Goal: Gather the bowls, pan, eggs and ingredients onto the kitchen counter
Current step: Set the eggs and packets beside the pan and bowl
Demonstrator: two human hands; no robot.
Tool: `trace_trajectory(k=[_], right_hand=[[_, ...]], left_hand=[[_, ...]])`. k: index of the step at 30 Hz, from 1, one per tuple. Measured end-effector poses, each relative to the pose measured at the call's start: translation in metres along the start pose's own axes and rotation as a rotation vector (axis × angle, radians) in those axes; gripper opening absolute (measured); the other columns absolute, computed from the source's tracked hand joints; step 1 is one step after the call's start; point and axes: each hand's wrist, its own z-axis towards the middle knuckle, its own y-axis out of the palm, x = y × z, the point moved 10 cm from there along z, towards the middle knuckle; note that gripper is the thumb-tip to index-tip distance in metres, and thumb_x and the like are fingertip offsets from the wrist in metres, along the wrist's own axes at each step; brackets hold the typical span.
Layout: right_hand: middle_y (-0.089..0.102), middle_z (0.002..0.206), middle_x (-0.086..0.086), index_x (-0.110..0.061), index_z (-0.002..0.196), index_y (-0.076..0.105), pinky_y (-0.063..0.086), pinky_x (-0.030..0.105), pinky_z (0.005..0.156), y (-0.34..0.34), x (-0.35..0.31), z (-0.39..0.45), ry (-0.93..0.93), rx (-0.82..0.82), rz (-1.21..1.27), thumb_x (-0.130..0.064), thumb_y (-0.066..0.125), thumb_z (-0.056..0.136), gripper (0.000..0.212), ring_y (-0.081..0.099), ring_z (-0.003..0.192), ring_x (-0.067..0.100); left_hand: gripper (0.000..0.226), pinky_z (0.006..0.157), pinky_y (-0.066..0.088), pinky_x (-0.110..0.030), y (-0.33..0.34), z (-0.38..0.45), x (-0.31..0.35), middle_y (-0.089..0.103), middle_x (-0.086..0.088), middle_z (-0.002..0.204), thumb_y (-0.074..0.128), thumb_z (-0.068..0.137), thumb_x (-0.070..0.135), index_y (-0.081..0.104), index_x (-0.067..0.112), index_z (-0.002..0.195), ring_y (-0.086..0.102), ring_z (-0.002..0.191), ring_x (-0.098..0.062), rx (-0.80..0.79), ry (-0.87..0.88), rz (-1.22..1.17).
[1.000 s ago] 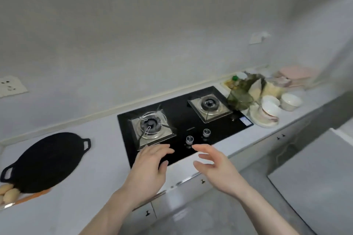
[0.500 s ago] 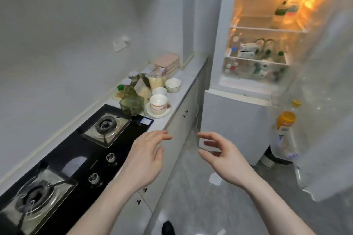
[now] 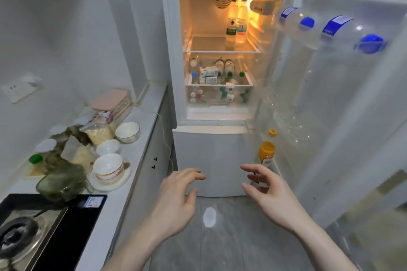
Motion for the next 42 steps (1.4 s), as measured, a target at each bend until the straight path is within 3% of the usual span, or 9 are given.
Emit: trace_trajectory(k=[6,10,12,17,20,27,32,38,42], right_hand=[[0.065,0.121,-0.021,-0.038,0.119,0.066,0.05,0.02,0.089,-0.029,0.05,0.041,0.149,0.104,-0.155,-0.02,0.074,0.089,0.035,0.058,0.111,-0.007],[0.065,0.116,-0.019,-0.041,0.114,0.065,0.044,0.021,0.087,-0.044,0.077,0.059,0.246,0.125,-0.307,-0.021,0.07,0.088,0.032,0.061,0.111,0.005],[0.064,0.114,-0.017,-0.042,0.112,0.062,0.041,0.022,0.087,-0.051,0.088,0.065,0.307,0.118,-0.376,-0.022,0.069,0.089,0.031,0.061,0.112,0.011],[0.065,0.136,-0.002,-0.024,0.132,0.063,0.045,0.027,0.099,-0.057,0.121,0.086,0.42,0.045,-0.562,-0.026,0.062,0.092,0.041,0.058,0.128,0.02],[0.065,0.136,0.003,-0.023,0.134,0.063,0.046,0.031,0.102,-0.058,0.135,0.099,0.493,0.008,-0.634,-0.027,0.058,0.091,0.044,0.057,0.129,0.025],[0.071,0.116,0.013,-0.013,0.111,0.068,0.053,0.034,0.083,-0.05,0.182,0.123,0.608,-0.118,-0.796,-0.019,0.054,0.087,0.028,0.068,0.108,0.033],[0.068,0.124,0.011,-0.012,0.124,0.064,0.053,0.034,0.093,-0.036,0.21,0.137,0.628,-0.23,-0.874,-0.013,0.055,0.09,0.035,0.067,0.115,0.029],[0.062,0.138,0.009,-0.01,0.138,0.056,0.049,0.03,0.101,-0.035,0.234,0.152,0.677,-0.356,-0.909,-0.017,0.068,0.09,0.05,0.061,0.127,0.025],[0.06,0.139,0.01,-0.009,0.138,0.054,0.048,0.031,0.102,-0.035,0.242,0.157,0.676,-0.438,-1.0,-0.018,0.064,0.093,0.047,0.06,0.128,0.025]], left_hand=[[0.035,0.102,0.025,-0.006,0.049,0.065,-0.006,0.053,0.028,0.134,0.054,0.095,0.016,0.061,0.037,0.124,0.044,0.127,0.004,-0.189,0.088,-0.036],[0.036,0.108,0.038,-0.029,0.107,0.114,0.022,0.059,0.01,0.135,0.05,0.095,0.015,0.062,0.028,0.126,0.051,0.127,-0.015,-0.369,0.185,-0.051],[0.036,0.106,0.042,-0.032,0.135,0.134,0.044,0.06,0.004,0.133,0.05,0.094,0.014,0.063,0.024,0.126,0.052,0.125,-0.021,-0.449,0.226,-0.035],[0.04,0.1,0.049,-0.041,0.202,0.168,0.084,0.064,-0.008,0.127,0.053,0.086,0.012,0.066,0.023,0.122,0.057,0.119,-0.032,-0.617,0.322,0.034],[0.034,0.095,0.052,-0.041,0.233,0.188,0.09,0.066,-0.011,0.125,0.057,0.089,0.021,0.068,0.02,0.121,0.06,0.116,-0.036,-0.684,0.329,0.148],[0.027,0.087,0.055,-0.043,0.296,0.204,0.099,0.07,-0.019,0.116,0.059,0.089,0.015,0.071,0.01,0.113,0.067,0.106,-0.038,-0.799,0.439,0.399],[0.025,0.087,0.054,-0.041,0.33,0.21,0.093,0.069,-0.018,0.119,0.061,0.089,0.013,0.07,0.008,0.112,0.066,0.11,-0.036,-0.907,0.506,0.527],[0.031,0.076,0.051,-0.033,0.37,0.211,0.089,0.07,-0.013,0.12,0.066,0.086,0.014,0.069,0.01,0.117,0.068,0.105,-0.031,-1.116,0.627,0.734],[0.031,0.079,0.047,-0.034,0.382,0.21,0.096,0.065,-0.016,0.128,0.058,0.093,0.012,0.064,0.006,0.123,0.065,0.112,-0.031,-1.194,0.711,0.821]])
